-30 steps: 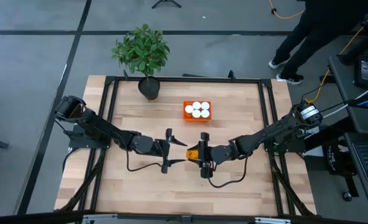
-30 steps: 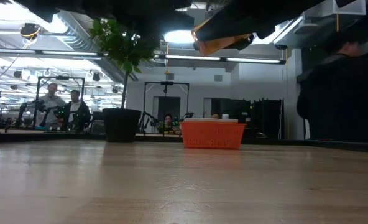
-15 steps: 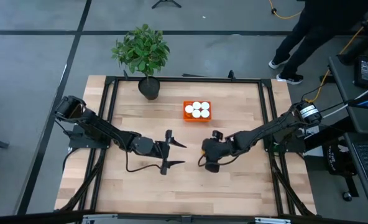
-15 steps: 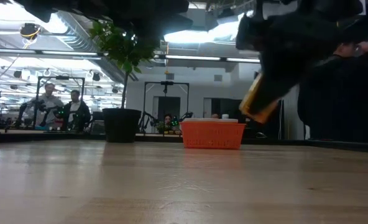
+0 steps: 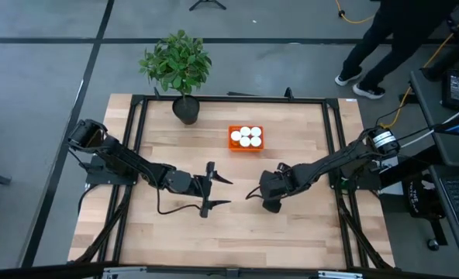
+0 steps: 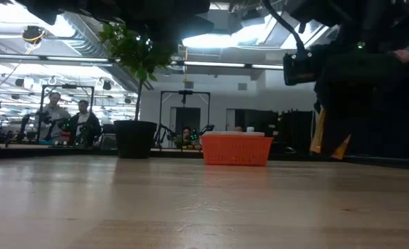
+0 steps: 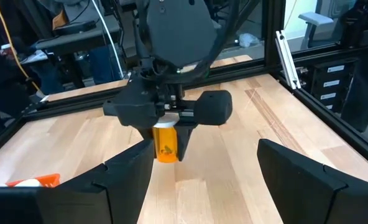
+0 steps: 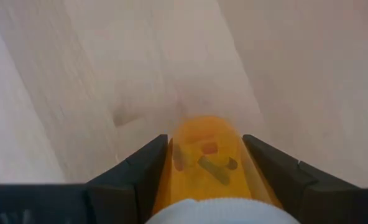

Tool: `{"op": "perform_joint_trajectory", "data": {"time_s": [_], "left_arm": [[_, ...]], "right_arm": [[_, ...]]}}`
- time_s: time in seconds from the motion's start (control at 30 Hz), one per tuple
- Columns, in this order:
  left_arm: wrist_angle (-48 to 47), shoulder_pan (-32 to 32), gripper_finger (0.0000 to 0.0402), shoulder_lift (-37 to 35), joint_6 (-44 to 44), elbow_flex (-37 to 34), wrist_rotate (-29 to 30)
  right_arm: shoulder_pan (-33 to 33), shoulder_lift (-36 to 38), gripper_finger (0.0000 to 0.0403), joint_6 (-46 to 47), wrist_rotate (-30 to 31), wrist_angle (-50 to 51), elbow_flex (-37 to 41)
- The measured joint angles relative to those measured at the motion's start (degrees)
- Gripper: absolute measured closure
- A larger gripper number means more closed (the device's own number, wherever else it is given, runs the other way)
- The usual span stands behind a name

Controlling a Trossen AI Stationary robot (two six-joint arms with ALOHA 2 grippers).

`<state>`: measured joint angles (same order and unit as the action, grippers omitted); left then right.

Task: Pick and place pill bottles into a basket
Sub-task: Put the orange pill bottle into the orange bin

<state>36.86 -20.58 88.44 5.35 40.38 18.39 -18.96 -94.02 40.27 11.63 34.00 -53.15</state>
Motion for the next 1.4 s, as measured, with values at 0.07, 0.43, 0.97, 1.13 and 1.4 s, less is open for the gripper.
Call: {"op": "perform_joint_trajectory", "data": {"time_s": [0.07, 0.43, 0.97, 1.13, 1.4], "left_arm": [[0.0, 0.0, 0.0119, 0.0, -0.1, 0.0, 0.0], [0.1, 0.0, 0.0119, 0.0, -0.1, 0.0, 0.0], [0.1, 0.0, 0.0119, 0.0, -0.1, 0.0, 0.0], [0.1, 0.0, 0.0119, 0.0, -0.1, 0.0, 0.0], [0.2, 0.0, 0.0119, 0.0, -0.1, 0.0, 0.0]], "right_arm": [[0.0, -1.0, 0.0202, 0.0, -1.1, 0.0, 0.0], [0.1, -4.8, 0.0202, -1.6, -2.7, 0.1, 0.0], [0.1, -4.8, 0.0147, -3.5, -2.7, -0.1, 0.0], [0.1, -4.8, 0.0119, -4.9, -2.6, 0.0, 0.0], [-0.3, -3.7, 0.0115, -5.9, -2.4, 1.6, 0.0]]}}
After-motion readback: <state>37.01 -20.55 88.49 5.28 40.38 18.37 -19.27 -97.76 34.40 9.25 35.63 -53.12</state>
